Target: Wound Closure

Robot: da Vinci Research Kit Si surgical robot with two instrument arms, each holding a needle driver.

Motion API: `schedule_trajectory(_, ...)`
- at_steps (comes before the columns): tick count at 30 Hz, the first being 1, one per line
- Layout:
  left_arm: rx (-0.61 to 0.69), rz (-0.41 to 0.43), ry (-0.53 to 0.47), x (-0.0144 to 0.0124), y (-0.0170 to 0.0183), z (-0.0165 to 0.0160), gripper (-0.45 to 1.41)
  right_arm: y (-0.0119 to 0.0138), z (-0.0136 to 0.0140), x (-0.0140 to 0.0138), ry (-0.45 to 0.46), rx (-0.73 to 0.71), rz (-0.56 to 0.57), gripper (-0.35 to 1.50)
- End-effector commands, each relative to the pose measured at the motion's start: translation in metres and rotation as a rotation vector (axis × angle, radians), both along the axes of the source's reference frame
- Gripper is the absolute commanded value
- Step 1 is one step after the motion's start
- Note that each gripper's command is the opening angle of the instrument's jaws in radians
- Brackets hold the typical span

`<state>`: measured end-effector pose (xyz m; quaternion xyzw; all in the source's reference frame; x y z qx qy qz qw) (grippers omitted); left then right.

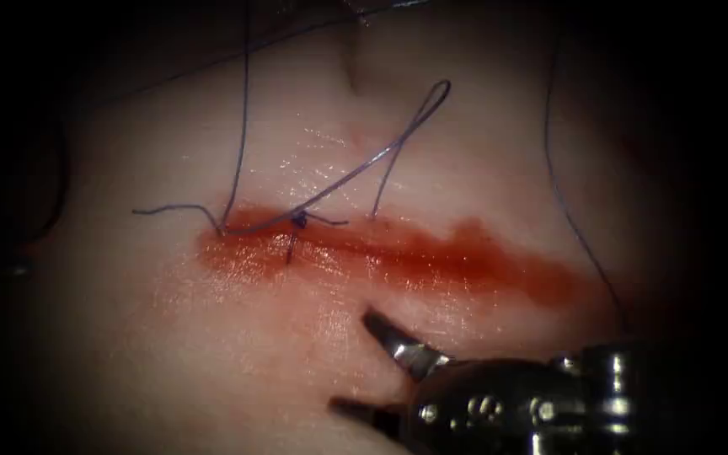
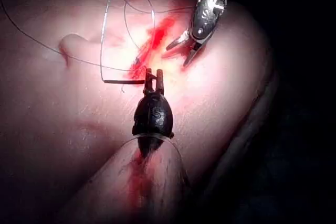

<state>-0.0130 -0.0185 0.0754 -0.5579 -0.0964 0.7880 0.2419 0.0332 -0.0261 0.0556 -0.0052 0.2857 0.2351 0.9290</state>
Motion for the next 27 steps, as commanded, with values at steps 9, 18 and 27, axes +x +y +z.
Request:
schedule_trajectory(9,0.005,0.004,-0.004,-0.0005,-0.0009,0.0006,-0.45,-0.0017,0.0034,-0.0005,-0.178,0.099,-0.063,0.10)
schedule_trajectory(18,0.005,0.004,-0.004,-0.0005,-0.0009,0.0005,-0.45,-0.0037,0.0025,-0.0027,-0.191,0.203,-0.148,-0.35)
schedule_trajectory(27,0.005,0.005,-0.005,-0.0004,-0.0009,0.0005,-0.45,-0.0082,-0.0017,-0.0047,-0.083,0.350,-0.257,-0.35)
